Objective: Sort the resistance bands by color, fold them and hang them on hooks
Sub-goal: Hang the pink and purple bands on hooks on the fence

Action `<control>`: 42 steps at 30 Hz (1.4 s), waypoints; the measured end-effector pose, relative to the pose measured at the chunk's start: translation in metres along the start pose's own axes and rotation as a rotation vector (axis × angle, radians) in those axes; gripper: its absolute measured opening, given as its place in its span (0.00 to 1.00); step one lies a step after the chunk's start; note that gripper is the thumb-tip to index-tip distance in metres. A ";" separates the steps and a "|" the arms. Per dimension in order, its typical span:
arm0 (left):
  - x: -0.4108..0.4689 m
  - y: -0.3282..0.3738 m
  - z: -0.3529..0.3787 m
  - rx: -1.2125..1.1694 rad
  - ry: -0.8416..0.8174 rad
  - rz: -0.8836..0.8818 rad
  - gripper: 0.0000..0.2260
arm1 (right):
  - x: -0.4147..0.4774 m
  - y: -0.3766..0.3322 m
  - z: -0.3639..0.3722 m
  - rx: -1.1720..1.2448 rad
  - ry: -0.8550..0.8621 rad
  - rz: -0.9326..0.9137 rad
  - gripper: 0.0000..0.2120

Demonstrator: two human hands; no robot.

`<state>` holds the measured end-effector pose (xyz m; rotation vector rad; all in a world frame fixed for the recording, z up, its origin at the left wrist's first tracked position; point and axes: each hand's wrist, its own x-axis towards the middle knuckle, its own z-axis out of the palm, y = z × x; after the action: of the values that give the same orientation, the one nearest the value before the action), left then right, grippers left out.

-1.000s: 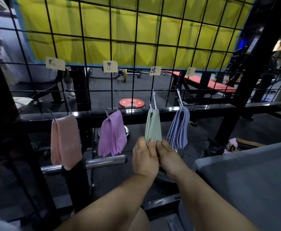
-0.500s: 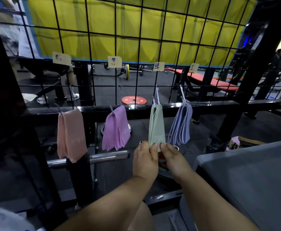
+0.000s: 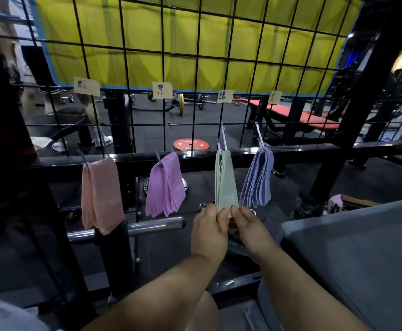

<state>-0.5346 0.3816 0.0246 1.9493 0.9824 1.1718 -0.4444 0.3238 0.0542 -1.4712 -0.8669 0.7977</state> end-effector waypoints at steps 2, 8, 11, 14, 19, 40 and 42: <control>-0.001 -0.002 0.000 0.008 0.002 0.018 0.17 | -0.001 0.001 -0.001 0.042 -0.019 0.026 0.13; 0.004 -0.001 -0.002 -0.013 -0.030 -0.021 0.12 | 0.001 0.004 -0.002 0.049 -0.037 0.036 0.13; 0.005 0.002 -0.006 0.036 -0.059 -0.018 0.11 | 0.003 0.004 -0.002 0.018 -0.012 0.042 0.13; 0.008 0.000 -0.009 0.065 -0.062 -0.051 0.12 | 0.004 0.006 -0.003 -0.069 0.011 0.015 0.11; 0.015 0.007 -0.016 0.154 -0.002 -0.120 0.25 | 0.009 -0.001 -0.002 -0.301 0.213 -0.077 0.09; 0.063 0.113 -0.020 -0.046 -0.009 0.167 0.17 | 0.049 -0.090 -0.037 -0.328 0.634 -0.316 0.09; 0.062 0.125 -0.019 -0.035 -0.053 0.134 0.19 | 0.053 -0.095 -0.040 -0.337 0.646 -0.317 0.09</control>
<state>-0.4986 0.3741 0.1608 2.0333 0.8094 1.1959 -0.3902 0.3532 0.1520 -1.6837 -0.7208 -0.0801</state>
